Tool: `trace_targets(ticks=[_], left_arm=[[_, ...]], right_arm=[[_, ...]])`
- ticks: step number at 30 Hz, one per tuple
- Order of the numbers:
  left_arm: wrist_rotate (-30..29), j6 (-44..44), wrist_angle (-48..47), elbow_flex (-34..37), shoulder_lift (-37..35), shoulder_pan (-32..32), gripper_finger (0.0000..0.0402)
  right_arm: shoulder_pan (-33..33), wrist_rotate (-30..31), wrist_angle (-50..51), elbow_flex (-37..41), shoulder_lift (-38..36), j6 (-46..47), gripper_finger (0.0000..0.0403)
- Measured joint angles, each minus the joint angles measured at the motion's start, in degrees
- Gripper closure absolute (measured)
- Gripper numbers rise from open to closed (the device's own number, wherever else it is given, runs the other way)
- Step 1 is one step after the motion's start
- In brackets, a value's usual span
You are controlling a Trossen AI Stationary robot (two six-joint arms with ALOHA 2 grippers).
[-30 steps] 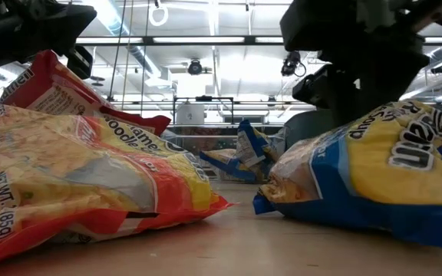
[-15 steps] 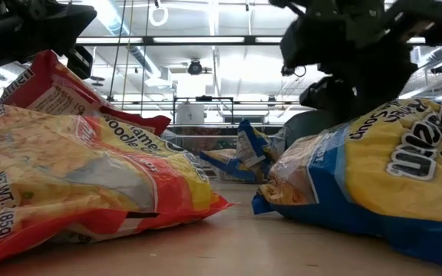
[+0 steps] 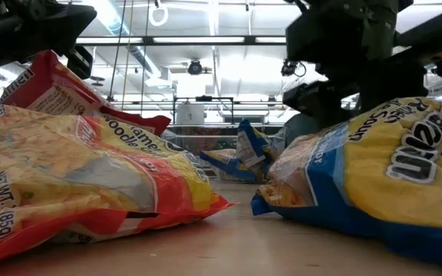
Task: Sort Maruchan noodles
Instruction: Put the blue noddle pack into the transparent bin
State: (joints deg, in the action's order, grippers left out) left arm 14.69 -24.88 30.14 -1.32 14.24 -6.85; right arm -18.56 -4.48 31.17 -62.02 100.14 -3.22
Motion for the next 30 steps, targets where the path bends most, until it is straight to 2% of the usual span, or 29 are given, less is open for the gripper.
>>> trace_targets(ticks=[5,13,17,24,30], left_arm=[[0.0,0.0,0.0,0.0,0.0,0.0,0.0374],[0.0,0.0,0.0,0.0,0.0,0.0,0.0374],[0.0,0.0,0.0,0.0,0.0,0.0,0.0374],[0.0,0.0,0.0,0.0,0.0,0.0,0.0374],[0.0,0.0,0.0,0.0,0.0,0.0,0.0374]], right_arm=[[-0.5,-1.2,-1.5,0.0,0.0,-1.4,0.0267],[-0.5,-4.7,-1.6,0.0,0.0,-1.5,0.0392],[-0.4,-4.4,-1.4,0.0,-0.4,2.3,0.0391],[1.7,-4.1,-1.5,0.0,-5.5,8.2,0.0397],[3.2,0.7,-2.4,0.0,-9.4,8.9,0.0399]])
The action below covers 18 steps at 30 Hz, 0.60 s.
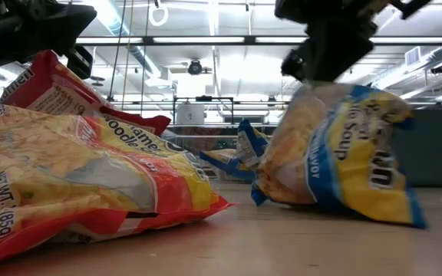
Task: Sort Maruchan noodles
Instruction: Put the blue noddle pack into the transparent bin
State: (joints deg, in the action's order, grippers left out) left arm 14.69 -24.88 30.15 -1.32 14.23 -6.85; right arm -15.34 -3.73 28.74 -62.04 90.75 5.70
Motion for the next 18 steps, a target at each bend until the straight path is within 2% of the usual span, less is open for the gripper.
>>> trace_targets(ticks=[10,18], left_arm=[[0.0,0.0,0.0,0.0,0.0,0.0,0.0374],[0.0,0.0,0.0,0.0,0.0,0.0,0.0374]], right_arm=[[4.5,2.8,-11.5,0.0,-0.3,-1.5,0.0401],[9.7,-0.8,-20.9,-3.1,-0.5,-4.2,0.04]])
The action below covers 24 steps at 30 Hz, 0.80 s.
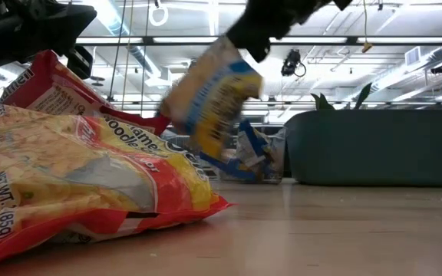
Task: Sort Maruchan noodles
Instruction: Put the blue noddle pack into the transparent bin
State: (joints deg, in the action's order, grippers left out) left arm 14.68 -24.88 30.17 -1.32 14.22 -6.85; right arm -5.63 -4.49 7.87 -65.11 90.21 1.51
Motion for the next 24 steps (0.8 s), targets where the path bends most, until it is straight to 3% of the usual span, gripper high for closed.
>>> trace_targets(ticks=[8,16,20,24], left_arm=[[0.0,0.0,0.0,0.0,0.0,0.0,0.0374],[0.0,0.0,0.0,0.0,0.0,0.0,0.0374],[0.0,0.0,0.0,0.0,0.0,0.0,0.0374],[0.0,0.0,0.0,0.0,0.0,0.0,0.0374]], right_arm=[[5.2,6.2,-6.2,-4.4,-0.1,-9.8,0.04],[14.5,6.5,-14.6,-4.6,0.7,-13.7,0.04],[19.5,3.8,-19.0,-4.6,4.3,-13.0,0.0399],[23.0,-2.0,-19.7,-4.6,9.0,-6.6,0.0399]])
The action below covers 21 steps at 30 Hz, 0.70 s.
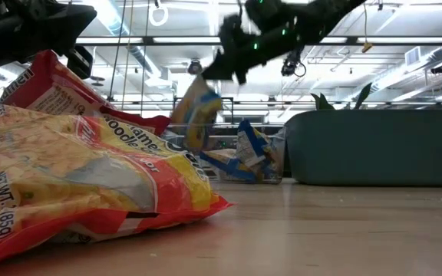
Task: Sort Maruchan noodles
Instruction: Put the blue noddle pack into the transparent bin
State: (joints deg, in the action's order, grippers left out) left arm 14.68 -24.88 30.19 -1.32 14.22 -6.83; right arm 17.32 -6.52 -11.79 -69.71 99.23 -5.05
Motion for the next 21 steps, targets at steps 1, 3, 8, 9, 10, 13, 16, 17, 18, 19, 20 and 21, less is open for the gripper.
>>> trace_targets(ticks=[1,3,8,9,10,13,16,17,18,19,20,21], left_arm=[[0.0,0.0,0.0,0.0,0.0,0.0,0.0374],[0.0,0.0,0.0,0.0,0.0,0.0,0.0374],[0.0,0.0,0.0,0.0,0.0,0.0,0.0374],[0.0,0.0,-0.1,0.0,0.0,0.0,0.0374],[0.0,0.0,-0.1,0.0,0.0,0.0,0.0374],[0.0,0.0,-0.1,0.0,0.0,0.0,0.0374],[0.0,0.0,-0.1,0.0,0.0,0.0,0.0374],[0.0,0.0,0.0,0.0,0.0,0.0,0.0374],[0.0,0.0,0.0,0.0,0.0,0.0,0.0374],[0.0,0.0,0.0,0.0,0.0,0.0,0.0374],[0.0,0.0,-0.1,0.0,0.0,0.0,0.0374],[0.0,0.0,0.0,0.0,0.0,0.0,0.0374]], right_arm=[[0.4,-1.0,0.3,0.0,1.1,1.8,0.0399],[1.1,-1.8,2.4,0.1,2.4,4.5,0.0399],[2.1,1.0,9.6,0.1,2.9,5.5,0.0398],[2.3,2.0,11.3,0.1,2.8,5.5,0.0397],[2.4,2.6,12.6,0.1,2.8,6.0,0.0396],[2.9,2.9,17.1,0.1,2.8,7.8,0.0392],[3.3,2.9,21.9,0.1,2.8,8.3,0.0389],[3.4,2.9,23.2,0.1,2.8,8.4,0.0389],[3.5,2.9,24.5,0.1,2.7,8.5,0.0389],[3.6,2.6,25.8,0.1,2.5,8.7,0.0388],[3.7,2.3,26.5,0.1,2.4,8.9,0.0388],[3.7,2.1,26.9,0.1,2.3,9.0,0.0387]])
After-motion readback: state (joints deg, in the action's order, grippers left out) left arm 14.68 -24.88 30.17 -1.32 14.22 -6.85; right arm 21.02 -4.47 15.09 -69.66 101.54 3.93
